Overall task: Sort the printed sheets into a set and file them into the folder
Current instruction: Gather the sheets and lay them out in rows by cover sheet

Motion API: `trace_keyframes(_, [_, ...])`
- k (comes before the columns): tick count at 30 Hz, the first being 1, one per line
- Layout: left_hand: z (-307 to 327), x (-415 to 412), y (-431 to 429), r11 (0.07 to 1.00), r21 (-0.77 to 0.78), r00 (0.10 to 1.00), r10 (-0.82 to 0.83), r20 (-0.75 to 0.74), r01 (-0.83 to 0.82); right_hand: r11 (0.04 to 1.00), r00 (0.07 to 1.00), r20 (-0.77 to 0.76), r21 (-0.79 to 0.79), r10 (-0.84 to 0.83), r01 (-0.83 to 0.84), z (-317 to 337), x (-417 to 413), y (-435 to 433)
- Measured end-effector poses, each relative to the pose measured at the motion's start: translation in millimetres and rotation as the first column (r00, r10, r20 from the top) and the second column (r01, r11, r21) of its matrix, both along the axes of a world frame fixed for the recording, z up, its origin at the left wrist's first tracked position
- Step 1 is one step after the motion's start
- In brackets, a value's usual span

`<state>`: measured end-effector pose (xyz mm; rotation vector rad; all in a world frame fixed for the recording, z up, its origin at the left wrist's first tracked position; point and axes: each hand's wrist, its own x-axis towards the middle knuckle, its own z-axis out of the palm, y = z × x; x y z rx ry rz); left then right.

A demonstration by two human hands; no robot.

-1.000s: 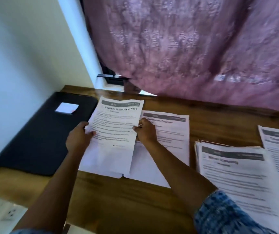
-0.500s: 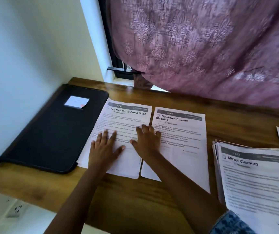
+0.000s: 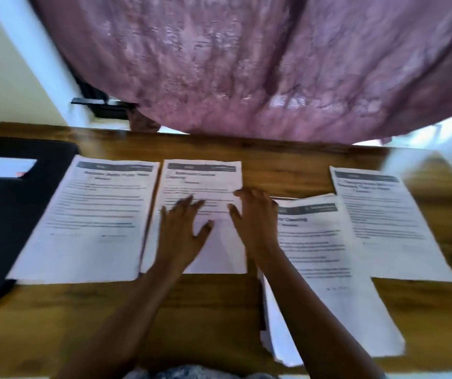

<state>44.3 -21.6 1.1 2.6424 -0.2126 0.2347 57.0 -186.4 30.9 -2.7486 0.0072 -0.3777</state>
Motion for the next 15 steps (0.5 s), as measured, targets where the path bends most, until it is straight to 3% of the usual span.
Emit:
trace_keyframes(2, [-3, -13, -60, 0.988, 0.004, 0.988, -0.153, -0.013, 0.153, 0.983, 0.983, 0.021, 0.025, -0.182, 0.182, -6, -18, -62])
trace_keyframes(6, [-18, -32, -142, 0.953, 0.069, 0.955, -0.297, 0.016, 0.295, 0.857, 0.858, -0.134, 0.088, -0.495, 0.508, -15, -46, -161])
trace_keyframes(11, [-39, -41, -165, 0.972, 0.089, 0.976, -0.218, -0.024, 0.219, 0.791, 0.856, -0.256, 0.332, -0.45, 0.515, -31, -49, -205])
trace_keyframes(15, [-46, -41, -164, 0.972, 0.066, 0.974, -0.225, -0.032, 0.226, 0.756, 0.849, -0.309, 0.392, -0.428, 0.524, -32, -42, -212])
